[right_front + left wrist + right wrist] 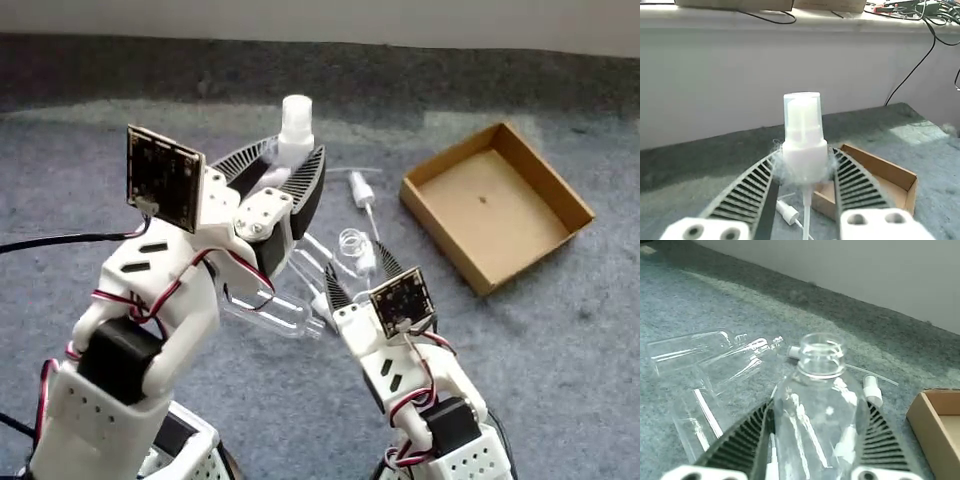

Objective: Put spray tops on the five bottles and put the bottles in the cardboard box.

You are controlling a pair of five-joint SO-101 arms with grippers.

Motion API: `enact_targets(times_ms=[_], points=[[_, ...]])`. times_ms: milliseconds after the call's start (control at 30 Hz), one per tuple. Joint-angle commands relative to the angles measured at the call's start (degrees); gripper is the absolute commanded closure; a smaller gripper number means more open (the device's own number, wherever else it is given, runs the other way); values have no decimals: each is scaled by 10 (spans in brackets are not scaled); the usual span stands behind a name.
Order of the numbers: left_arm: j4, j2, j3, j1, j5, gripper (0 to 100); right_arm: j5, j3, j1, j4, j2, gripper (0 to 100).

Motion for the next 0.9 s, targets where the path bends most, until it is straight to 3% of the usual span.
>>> enact_targets(times_ms=[0, 133, 300, 533, 867], points=[[-230, -25, 112, 15, -3, 966, 5, 2, 8, -18, -7, 838], [-396, -27, 204, 15, -3, 966, -29, 2, 8, -18, -7, 838], [-484, -28, 262, 15, -1, 966, -95, 1, 9, -19, -7, 838], [-502, -28, 271, 61, 71, 991, -145, 3, 9, -75, -7, 838], [-505, -28, 260, 73, 71, 991, -76, 3, 7, -78, -7, 838]])
